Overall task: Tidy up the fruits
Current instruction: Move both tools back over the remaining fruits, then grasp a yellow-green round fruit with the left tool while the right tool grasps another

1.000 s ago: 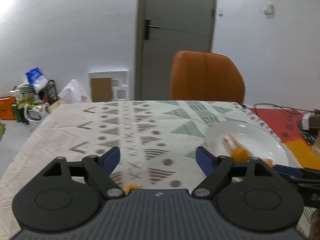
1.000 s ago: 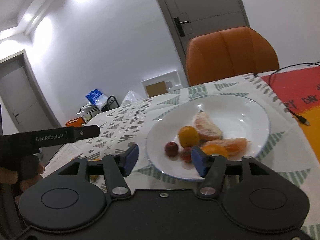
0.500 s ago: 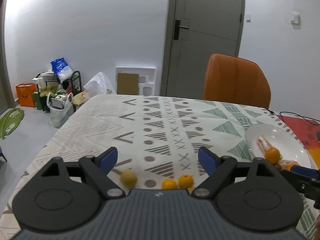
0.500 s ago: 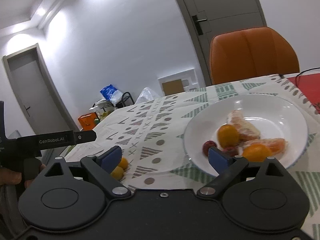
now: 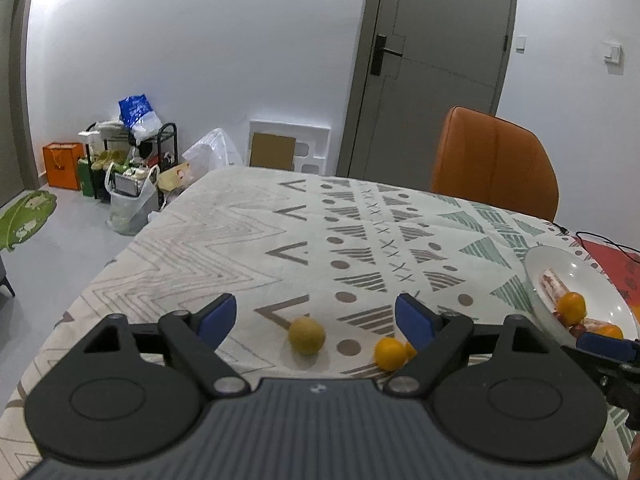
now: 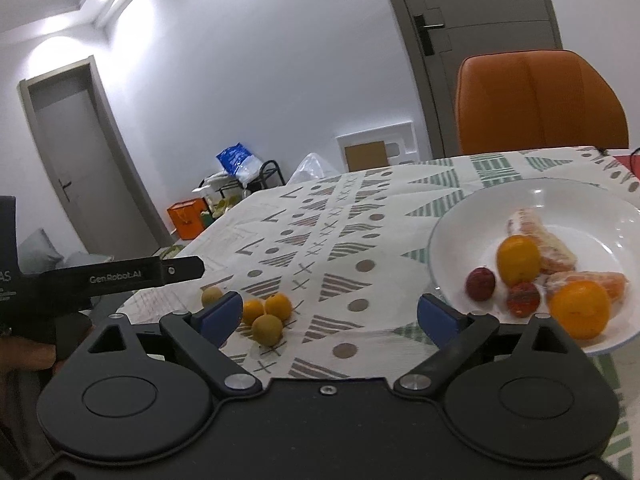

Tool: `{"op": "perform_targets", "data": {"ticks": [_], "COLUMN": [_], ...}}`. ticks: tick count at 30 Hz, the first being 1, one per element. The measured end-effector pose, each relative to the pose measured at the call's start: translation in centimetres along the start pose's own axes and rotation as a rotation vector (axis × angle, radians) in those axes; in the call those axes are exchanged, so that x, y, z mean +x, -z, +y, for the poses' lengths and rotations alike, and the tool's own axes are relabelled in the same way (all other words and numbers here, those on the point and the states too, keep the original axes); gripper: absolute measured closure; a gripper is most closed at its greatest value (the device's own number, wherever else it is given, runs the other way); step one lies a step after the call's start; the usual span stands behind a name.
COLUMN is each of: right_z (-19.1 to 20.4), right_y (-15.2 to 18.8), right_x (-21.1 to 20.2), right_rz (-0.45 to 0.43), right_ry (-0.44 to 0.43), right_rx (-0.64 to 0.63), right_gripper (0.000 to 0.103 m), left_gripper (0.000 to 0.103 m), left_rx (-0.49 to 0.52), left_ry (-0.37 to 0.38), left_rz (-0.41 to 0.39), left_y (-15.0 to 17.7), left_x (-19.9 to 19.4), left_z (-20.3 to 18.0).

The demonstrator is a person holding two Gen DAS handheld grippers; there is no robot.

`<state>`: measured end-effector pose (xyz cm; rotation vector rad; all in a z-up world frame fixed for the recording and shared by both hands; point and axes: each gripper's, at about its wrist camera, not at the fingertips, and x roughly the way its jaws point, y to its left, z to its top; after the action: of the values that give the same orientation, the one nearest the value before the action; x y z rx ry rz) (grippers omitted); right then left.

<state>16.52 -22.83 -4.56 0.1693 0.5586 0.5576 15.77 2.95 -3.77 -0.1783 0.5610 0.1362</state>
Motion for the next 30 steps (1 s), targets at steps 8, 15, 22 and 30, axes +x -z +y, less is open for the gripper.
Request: {"op": "perform_targets", "data": {"ticks": [8, 15, 22, 30], "right_z": [1.4, 2.2, 2.8, 3.6], "right_y": [0.0, 0.1, 0.4, 0.7], "right_x": [2.0, 3.7, 5.4, 7.0], "right_rz": [0.041, 0.082, 0.112, 0.152], "right_ry": [-0.006, -0.006, -0.018, -0.042], "right_rx": [-0.025, -0.044, -0.057, -0.074], "right_gripper": [0.017, 0.024, 0.024, 0.026], "left_gripper": [0.033, 0.042, 0.055, 0.079], "left_rx": [-0.045, -0.070, -0.072, -0.083], "left_ry": [0.017, 0.047, 0.061, 0.067], "left_rz": [0.031, 0.055, 0.072, 0.073], "left_y": [0.8, 1.3, 1.7, 1.7], "left_x": [1.4, 2.6, 3.9, 3.5], "left_z": [1.6, 2.4, 2.2, 2.8]}}
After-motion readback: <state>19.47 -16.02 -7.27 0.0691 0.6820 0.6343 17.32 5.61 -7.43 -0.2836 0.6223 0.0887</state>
